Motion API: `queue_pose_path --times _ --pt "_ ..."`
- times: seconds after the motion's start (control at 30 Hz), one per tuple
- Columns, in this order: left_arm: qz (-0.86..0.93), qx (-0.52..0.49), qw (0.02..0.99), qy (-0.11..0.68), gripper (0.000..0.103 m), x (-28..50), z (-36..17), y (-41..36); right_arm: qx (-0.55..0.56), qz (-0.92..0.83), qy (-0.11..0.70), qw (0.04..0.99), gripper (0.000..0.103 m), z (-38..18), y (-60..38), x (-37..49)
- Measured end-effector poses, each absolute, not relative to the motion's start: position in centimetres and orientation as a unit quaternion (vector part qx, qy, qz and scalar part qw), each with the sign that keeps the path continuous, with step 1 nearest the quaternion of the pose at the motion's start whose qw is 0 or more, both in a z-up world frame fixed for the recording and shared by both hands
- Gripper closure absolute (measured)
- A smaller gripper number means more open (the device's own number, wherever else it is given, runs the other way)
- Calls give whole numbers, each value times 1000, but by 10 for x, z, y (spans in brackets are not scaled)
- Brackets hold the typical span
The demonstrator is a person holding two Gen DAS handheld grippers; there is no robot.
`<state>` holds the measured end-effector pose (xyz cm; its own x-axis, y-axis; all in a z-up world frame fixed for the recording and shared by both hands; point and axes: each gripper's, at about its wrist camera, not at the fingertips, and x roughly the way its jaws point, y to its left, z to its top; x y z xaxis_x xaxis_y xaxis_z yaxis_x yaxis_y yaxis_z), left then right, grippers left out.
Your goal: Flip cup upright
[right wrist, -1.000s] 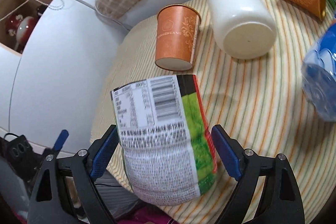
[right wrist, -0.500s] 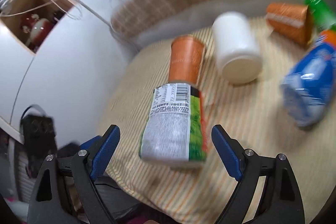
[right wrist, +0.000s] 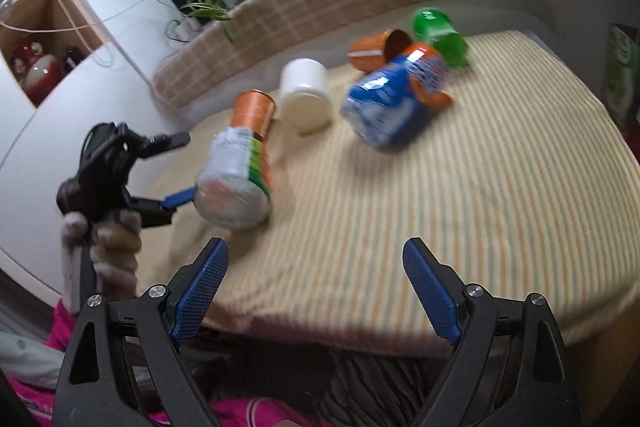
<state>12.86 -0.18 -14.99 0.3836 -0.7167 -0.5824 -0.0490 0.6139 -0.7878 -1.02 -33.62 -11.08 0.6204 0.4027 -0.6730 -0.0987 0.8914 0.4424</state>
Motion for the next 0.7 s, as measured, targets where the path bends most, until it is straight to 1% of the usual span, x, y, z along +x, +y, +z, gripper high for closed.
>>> queue_pose_path --times 0.47,0.53,0.7 --pt "-216 -367 732 532 13 152 -178 -16 176 120 405 889 14 -113 -344 -34" --pt "-220 -373 727 533 18 154 -182 -18 182 115 403 889 14 -114 -348 -36" --pt "-225 -363 735 526 19 151 -177 -23 195 108 404 887 14 -117 -354 -37"
